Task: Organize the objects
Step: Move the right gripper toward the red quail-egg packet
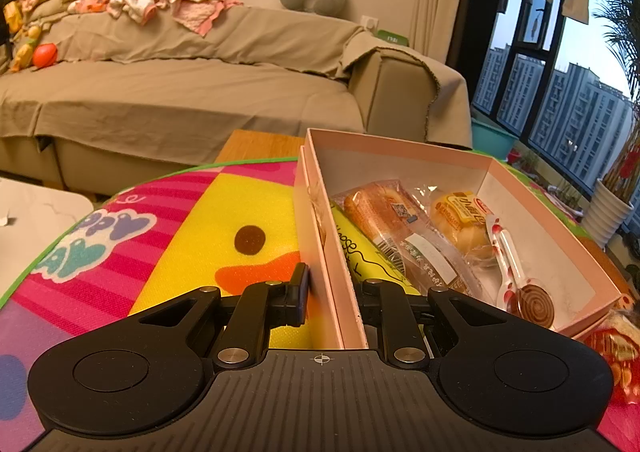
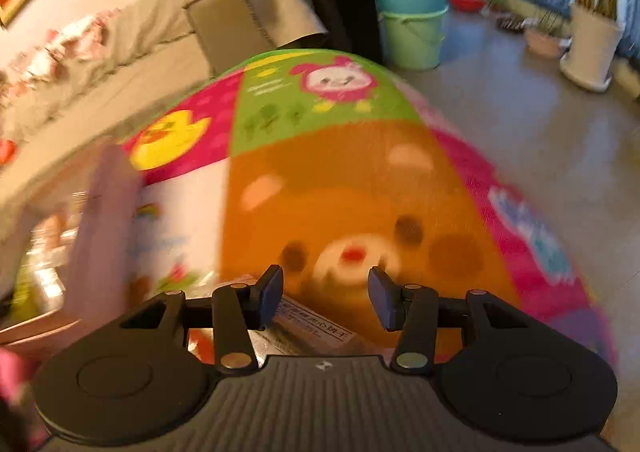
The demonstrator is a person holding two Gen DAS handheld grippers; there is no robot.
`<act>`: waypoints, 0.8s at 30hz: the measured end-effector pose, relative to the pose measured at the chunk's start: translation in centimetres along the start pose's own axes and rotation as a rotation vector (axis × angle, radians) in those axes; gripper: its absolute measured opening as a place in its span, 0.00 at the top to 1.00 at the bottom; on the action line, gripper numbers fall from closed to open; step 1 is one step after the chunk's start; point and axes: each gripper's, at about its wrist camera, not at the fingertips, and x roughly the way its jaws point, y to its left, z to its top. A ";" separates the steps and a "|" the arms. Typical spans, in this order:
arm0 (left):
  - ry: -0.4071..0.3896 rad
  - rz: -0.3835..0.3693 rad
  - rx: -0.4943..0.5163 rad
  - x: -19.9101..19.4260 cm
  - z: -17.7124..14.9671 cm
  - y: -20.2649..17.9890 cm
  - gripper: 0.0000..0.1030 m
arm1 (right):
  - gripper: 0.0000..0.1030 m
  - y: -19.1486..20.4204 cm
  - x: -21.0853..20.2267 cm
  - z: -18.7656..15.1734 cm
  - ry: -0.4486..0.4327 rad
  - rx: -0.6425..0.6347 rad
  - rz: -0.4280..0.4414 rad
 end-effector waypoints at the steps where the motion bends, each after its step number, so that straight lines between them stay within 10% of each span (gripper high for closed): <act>1: 0.000 0.000 0.000 0.0 0.0 0.0 0.82 | 0.54 -0.1 -0.7 -0.5 0.001 0.014 0.026; 7: 0.000 0.000 0.000 0.0 0.0 0.0 0.82 | 0.28 4.3 -6.0 -4.7 -0.185 -0.278 -0.002; 13: -0.001 -0.001 -0.001 0.0 0.0 0.0 0.82 | 0.14 10.4 -5.6 -7.9 -0.168 -0.616 0.071; 21: -0.001 -0.003 -0.002 0.0 0.0 0.0 0.82 | 0.14 11.1 -2.9 -7.5 -0.078 -0.568 0.115; 24: -0.001 -0.003 -0.002 0.0 0.0 0.0 0.82 | 0.14 10.6 -3.9 -8.0 -0.010 -0.530 0.257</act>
